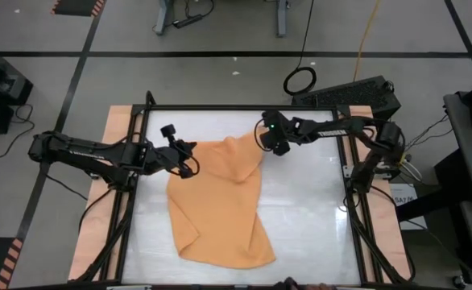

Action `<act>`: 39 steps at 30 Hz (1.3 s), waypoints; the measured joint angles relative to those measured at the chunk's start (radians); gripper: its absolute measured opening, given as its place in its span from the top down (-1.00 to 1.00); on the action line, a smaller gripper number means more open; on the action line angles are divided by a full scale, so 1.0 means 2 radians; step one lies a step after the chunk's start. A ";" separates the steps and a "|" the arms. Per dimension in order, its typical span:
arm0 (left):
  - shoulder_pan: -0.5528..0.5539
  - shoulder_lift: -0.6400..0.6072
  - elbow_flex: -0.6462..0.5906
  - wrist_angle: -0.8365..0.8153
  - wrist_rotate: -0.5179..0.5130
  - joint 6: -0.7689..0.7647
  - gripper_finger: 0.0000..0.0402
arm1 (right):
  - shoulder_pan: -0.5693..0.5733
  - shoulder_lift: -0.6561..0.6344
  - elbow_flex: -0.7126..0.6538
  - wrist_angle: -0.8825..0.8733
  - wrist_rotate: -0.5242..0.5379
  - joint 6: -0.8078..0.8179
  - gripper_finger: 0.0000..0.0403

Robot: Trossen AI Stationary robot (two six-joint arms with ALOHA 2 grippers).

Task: Roll towel
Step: Roll the yellow towel

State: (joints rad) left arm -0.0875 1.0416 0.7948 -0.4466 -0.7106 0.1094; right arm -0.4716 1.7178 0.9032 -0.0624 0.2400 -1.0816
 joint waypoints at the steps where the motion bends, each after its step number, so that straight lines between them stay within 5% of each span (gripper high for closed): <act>1: 0.000 0.000 0.000 -0.004 -0.002 -0.002 1.00 | 0.001 0.009 0.005 0.007 0.009 -0.011 -0.15; 6: 0.000 0.000 0.000 -0.007 0.006 -0.019 1.00 | -0.001 0.033 0.023 0.005 0.051 -0.032 -0.07; 11: 0.019 0.018 -0.002 -0.004 0.105 -0.064 0.89 | 0.001 0.030 0.025 -0.032 0.060 -0.035 0.02; 18: 0.066 0.082 -0.007 -0.006 0.130 -0.092 0.47 | -0.016 0.038 0.025 -0.040 -0.021 -0.114 0.03; 26: 0.109 0.160 -0.007 -0.001 0.166 -0.117 0.06 | -0.036 0.046 0.025 -0.019 -0.033 -0.160 0.17; 34: 0.126 0.195 -0.007 0.019 0.186 -0.101 -0.06 | -0.039 0.059 0.026 0.032 -0.070 -0.210 0.31; 39: 0.132 0.196 -0.007 0.041 0.212 -0.080 -0.07 | -0.039 0.081 0.026 0.036 -0.067 -0.203 0.61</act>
State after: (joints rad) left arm 0.1768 1.4342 0.7799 -0.3638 -0.2875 -0.0508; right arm -0.5493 1.8797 0.9554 0.0101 0.1062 -1.4880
